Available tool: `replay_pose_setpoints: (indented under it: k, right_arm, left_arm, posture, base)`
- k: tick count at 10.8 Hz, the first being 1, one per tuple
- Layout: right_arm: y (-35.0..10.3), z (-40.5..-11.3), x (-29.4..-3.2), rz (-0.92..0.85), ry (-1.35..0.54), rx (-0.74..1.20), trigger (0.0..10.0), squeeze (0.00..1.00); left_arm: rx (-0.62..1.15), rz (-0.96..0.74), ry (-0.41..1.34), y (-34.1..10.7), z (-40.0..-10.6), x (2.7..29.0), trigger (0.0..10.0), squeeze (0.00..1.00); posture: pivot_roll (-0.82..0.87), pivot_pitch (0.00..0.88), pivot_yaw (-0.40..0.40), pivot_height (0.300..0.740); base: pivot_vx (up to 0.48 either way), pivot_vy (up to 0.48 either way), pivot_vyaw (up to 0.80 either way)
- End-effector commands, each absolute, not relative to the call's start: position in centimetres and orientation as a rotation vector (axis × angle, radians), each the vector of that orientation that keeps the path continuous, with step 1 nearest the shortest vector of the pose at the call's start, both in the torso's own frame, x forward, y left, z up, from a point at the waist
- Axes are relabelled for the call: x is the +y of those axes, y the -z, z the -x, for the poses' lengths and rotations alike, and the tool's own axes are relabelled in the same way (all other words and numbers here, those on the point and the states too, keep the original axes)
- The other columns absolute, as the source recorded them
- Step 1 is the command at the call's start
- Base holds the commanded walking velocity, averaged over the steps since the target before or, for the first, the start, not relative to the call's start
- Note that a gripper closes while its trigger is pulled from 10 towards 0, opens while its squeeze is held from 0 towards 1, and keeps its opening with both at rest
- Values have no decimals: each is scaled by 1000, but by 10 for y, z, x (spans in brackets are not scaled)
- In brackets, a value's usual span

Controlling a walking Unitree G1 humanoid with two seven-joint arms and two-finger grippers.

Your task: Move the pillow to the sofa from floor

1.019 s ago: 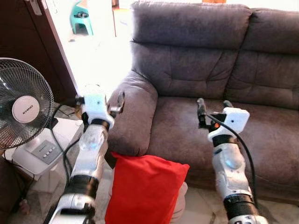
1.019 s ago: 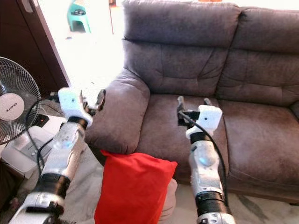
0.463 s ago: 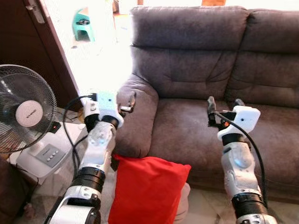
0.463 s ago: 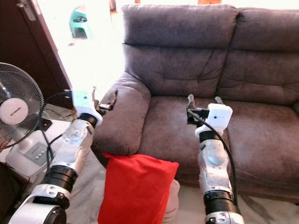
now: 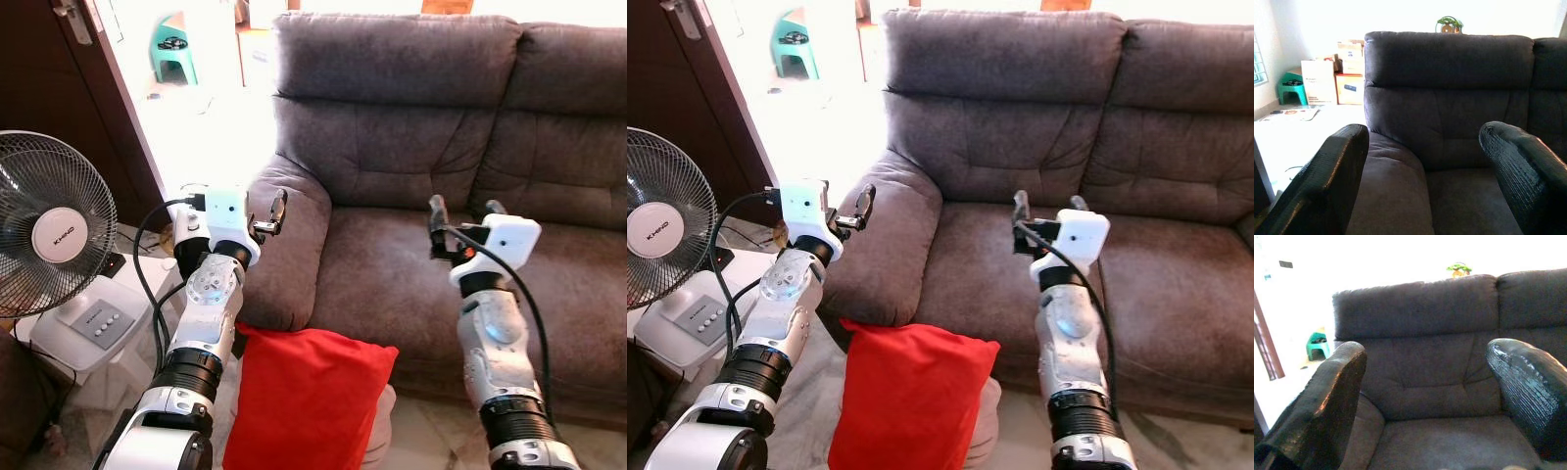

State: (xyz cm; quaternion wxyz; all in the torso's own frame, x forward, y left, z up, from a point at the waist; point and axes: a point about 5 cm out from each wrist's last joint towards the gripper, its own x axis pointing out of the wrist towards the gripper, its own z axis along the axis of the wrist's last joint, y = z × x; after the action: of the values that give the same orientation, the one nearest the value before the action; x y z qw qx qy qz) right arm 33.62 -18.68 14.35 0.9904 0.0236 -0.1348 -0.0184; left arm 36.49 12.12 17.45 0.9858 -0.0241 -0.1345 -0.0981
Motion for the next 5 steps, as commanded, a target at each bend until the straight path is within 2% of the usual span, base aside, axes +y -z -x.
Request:
replay_pose_setpoints:
  k: [1,5]
  right_arm:
    - [-142,-338,-182,-62,23,-257,10000,0]
    - [-138,-337,-179,-68,10,-248,10000,0]
  left_arm:
    - [-279,58,186,-173,-363,122,10000,0]
    - [-284,30,141,-171,-360,133,10000,0]
  posture:
    - [-24,0,-25,704]
    - [-6,0,-23,704]
  base:
    - [0,0,0]
    - [0,0,0]
